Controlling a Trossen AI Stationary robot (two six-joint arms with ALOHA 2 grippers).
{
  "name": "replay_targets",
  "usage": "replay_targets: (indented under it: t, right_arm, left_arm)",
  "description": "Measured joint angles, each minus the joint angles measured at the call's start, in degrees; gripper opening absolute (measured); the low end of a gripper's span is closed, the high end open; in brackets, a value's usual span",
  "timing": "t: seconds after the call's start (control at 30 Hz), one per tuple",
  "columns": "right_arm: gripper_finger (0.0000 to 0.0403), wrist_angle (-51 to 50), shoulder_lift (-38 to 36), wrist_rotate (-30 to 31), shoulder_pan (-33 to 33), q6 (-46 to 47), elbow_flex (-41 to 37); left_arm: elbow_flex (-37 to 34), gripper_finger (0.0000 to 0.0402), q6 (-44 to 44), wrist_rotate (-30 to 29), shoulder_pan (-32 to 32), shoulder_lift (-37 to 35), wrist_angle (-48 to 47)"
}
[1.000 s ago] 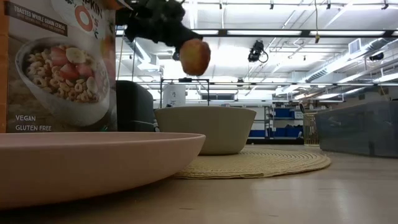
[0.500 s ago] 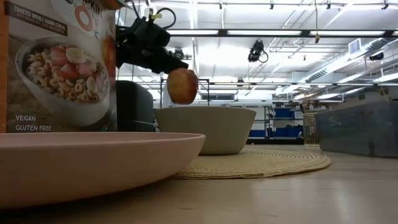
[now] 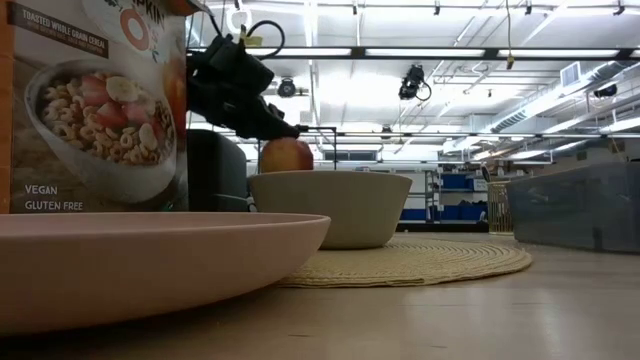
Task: Arrange a breakfast setting
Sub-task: Put the apple on the top left of the gray bowl on the yellow placemat
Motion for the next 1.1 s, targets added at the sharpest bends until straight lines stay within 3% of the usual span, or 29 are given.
replay_targets:
  t: [0.17, 0.5, 1.1]
  right_arm:
    - [0.0373, 0.5, 0.0, 0.0, -0.2, -0.2, 0.0]
    - [0.0373, 0.6, 0.0, -0.2, -0.6, -0.2, 0.0]
    - [0.0373, 0.0, 0.0, -1.7, -0.6, 0.2, 0.0]
  left_arm:
    - [0.0, 0.0017, -0.4, -7.7, -3.1, 0.0, -0.3]
    - [0.0, 0.0017, -4.6, -16.4, -7.4, 0.8, -0.1]
    - [0.1, 0.0017, -5.4, -21.2, -8.3, 2.8, -7.2]
